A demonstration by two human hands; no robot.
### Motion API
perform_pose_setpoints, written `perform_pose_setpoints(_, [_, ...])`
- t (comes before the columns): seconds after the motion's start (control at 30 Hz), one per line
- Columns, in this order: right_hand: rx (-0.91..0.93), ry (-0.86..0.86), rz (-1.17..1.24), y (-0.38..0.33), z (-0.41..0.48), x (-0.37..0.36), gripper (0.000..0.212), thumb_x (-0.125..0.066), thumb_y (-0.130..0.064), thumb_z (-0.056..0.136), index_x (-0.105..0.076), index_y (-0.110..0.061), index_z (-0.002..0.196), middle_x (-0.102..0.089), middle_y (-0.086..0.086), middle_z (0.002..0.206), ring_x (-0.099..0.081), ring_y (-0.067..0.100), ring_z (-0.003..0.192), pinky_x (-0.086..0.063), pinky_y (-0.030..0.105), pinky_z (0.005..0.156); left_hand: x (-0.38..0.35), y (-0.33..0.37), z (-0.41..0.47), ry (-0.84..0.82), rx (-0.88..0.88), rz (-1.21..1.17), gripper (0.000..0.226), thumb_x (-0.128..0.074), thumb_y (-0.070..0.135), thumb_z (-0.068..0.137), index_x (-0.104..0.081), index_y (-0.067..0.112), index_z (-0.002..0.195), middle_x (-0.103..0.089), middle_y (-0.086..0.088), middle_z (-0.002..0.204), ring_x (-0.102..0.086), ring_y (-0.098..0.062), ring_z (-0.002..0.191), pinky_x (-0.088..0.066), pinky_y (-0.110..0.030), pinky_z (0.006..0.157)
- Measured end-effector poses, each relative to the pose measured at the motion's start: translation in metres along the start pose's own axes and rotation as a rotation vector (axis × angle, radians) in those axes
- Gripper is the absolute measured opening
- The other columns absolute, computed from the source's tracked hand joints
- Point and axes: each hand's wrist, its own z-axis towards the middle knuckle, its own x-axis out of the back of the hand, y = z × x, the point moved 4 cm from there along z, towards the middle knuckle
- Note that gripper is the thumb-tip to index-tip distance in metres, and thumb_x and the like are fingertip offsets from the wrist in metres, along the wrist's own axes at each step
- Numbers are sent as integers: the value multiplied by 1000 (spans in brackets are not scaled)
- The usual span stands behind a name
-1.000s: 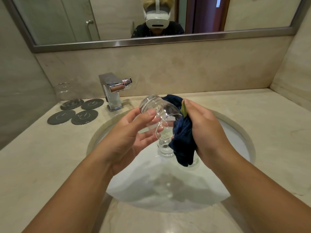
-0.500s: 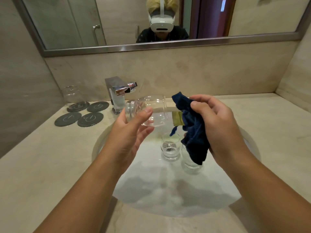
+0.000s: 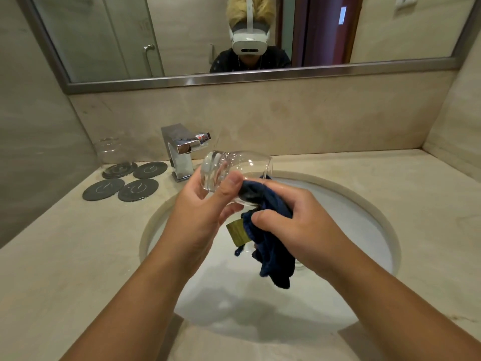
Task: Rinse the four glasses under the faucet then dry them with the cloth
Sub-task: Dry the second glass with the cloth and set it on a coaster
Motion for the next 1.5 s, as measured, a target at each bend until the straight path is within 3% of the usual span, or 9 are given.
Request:
perform_pose_setpoints(0.2, [54,67,-120,-3,2,4,48,-48,-19,82,-74,-31,120,-58,-9,123,-60,3,115,-45,12,93,2,-2,1,72,45,-21,69,-84,58,63,-71,23,121,-80,-1,116,-75,-25,109,-59,-28,82])
perform_pose_setpoints(0.4, [6,159,-111,-5,4,13,44,-54,-17,93,-74,-43,122,-72,-19,117,-69,1,109,-56,25,96,5,-4,2,109,83,-25,64,-83,57,70,-71,24,124,-78,-6,123,-72,-25,105,-59,-31,83])
perform_pose_setpoints(0.5, [-94,229,103,-1,6,23,34,-63,1,97,-72,-29,112,-80,-4,104,-77,16,90,-63,41,89,6,-3,2,116,92,-14,76,-91,62,66,-70,23,127,-80,0,118,-72,-23,102,-59,-27,79])
perform_pose_setpoints(0.67, [-207,253,319,7,6,21,13,-69,-14,100,-79,-19,105,-81,9,101,-77,31,89,-62,50,93,3,-2,0,13,18,95,63,-87,53,80,-67,24,132,-79,-1,123,-77,-21,112,-61,-30,86])
perform_pose_setpoints(0.77, [-216,225,223,8,4,16,15,-70,-22,100,-83,-20,108,-82,10,101,-78,38,98,-59,57,98,0,-1,-2,-55,-53,180,82,-84,49,75,-58,23,148,-77,-3,129,-77,-24,113,-62,-39,96])
perform_pose_setpoints(0.93, [-361,12,343,15,4,9,24,-67,-21,101,-76,-15,122,-79,14,115,-76,40,107,-57,52,104,2,1,-1,-35,-94,182,100,-92,63,70,-54,25,154,-75,-8,134,-75,-30,119,-56,-54,107])
perform_pose_setpoints(1.07, [-484,-133,553,16,0,6,59,-55,-28,75,-71,-13,130,-74,13,112,-71,26,90,-56,39,79,4,0,0,-5,-99,154,103,-95,66,64,-54,35,153,-73,-7,137,-75,-26,119,-57,-50,106])
perform_pose_setpoints(1.27, [-385,-212,548,2,-5,-1,34,-67,-6,78,-79,-16,108,-76,13,97,-71,23,72,-61,35,59,5,0,0,-58,-91,96,99,-96,66,61,-57,45,149,-61,-13,152,-62,-31,138,-54,-54,111])
perform_pose_setpoints(1.5, [-373,-129,741,-4,-6,-9,10,-73,-15,82,-80,-17,89,-69,7,72,-66,17,53,-56,28,50,-2,4,-3,-215,-108,121,82,-77,39,90,-38,43,161,-53,4,162,-64,-24,137,-55,-43,110])
